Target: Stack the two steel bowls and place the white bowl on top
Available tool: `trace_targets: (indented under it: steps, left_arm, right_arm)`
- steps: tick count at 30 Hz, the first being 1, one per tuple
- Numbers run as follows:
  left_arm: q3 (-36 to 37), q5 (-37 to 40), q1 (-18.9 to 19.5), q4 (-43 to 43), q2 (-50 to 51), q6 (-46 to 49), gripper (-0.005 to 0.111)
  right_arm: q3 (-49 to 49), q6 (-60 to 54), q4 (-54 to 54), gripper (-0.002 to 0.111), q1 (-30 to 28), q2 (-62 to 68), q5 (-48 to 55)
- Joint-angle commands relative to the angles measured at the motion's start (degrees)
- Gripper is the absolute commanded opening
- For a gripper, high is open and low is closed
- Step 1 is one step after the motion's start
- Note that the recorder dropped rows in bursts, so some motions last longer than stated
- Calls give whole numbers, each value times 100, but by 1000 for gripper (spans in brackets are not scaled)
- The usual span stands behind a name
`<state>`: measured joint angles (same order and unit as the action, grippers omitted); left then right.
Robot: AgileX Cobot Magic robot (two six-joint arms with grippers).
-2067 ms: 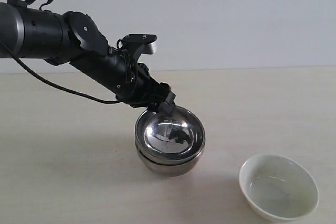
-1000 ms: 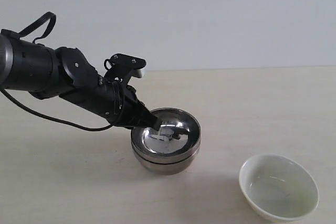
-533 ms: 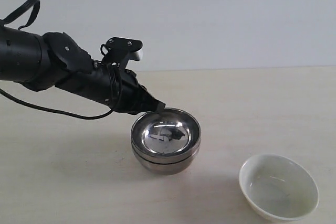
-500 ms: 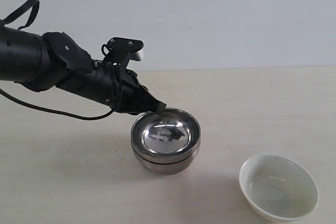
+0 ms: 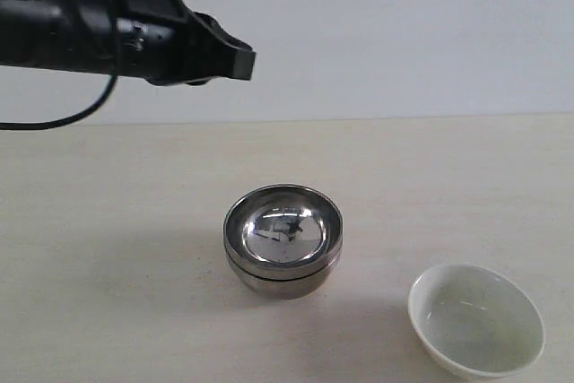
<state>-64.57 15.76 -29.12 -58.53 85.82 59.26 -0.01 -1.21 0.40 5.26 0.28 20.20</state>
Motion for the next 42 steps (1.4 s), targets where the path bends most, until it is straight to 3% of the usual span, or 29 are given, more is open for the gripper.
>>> trace_targets:
  steps: [1,13,19,24,31,35,42]
  left_arm:
    - [715,-584,-28,-401,-1011,337,4]
    - [2994,-1664,-28,-811,-4624,305,4]
    - [3937,-2696,-28,-811,-6389,-568,4]
    - [4470,-2821,-28,-800,-7539,-818,4]
    - [4665,-2441,-28,-852,-8345,-915,4]
    - [4665,-1894,-18,-852,-8427,-871,4]
    - [4665,-1827,-18,-807,-8427,-871,4]
  right_arm:
    - [1,0,-7,0,-14,-28,-66]
    - [1,0,-7,0,-14,-28,-66]
    - [1,0,-7,0,-14,-28,-55]
    - [1,0,-7,0,-14,-28,-55]
    - [1,0,-7,0,-14,-28,-65]
    - [1,0,-7,0,-14,-28,-65]
    - [1,0,-7,0,-14,-28,-65]
